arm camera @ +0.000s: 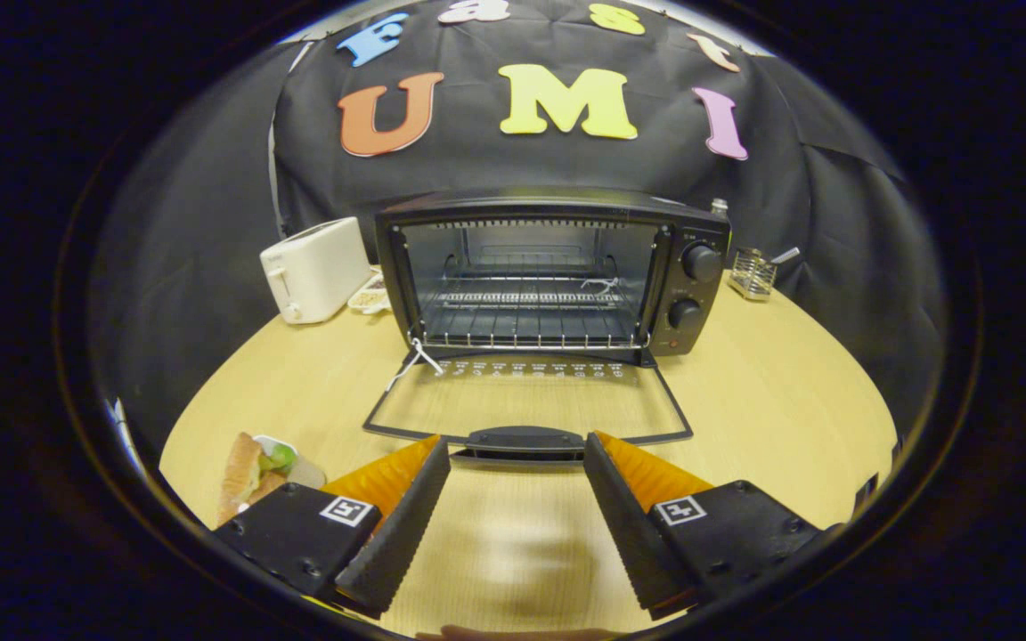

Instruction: Open the toaster oven, put the food inside, and close the toaster oven door.

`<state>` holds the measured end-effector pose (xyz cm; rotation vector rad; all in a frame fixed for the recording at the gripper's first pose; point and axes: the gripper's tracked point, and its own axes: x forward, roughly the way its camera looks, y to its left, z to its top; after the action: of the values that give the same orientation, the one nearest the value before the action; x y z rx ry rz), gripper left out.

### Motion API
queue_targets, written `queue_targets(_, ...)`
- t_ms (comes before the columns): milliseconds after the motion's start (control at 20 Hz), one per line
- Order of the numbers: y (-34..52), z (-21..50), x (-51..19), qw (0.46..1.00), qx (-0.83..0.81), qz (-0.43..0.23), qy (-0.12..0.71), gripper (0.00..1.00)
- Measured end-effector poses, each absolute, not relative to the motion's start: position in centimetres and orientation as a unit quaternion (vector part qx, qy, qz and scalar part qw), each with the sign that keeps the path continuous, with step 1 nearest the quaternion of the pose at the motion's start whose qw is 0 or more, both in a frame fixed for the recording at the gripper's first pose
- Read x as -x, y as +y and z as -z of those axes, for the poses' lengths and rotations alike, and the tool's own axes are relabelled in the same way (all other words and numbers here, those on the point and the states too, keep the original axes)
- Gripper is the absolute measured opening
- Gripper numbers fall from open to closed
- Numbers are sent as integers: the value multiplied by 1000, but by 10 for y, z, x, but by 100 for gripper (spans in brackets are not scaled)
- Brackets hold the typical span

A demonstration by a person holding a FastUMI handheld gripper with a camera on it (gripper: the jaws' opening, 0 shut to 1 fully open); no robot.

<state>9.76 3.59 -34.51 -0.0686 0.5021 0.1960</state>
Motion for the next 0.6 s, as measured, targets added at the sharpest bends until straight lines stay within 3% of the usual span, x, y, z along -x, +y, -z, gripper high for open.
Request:
queue_targets(300, 79, 320, -68, 935, 24, -180, 306, 99)
queue_targets(600, 140, 312, -20, 860, -32, -304, 408, 95)
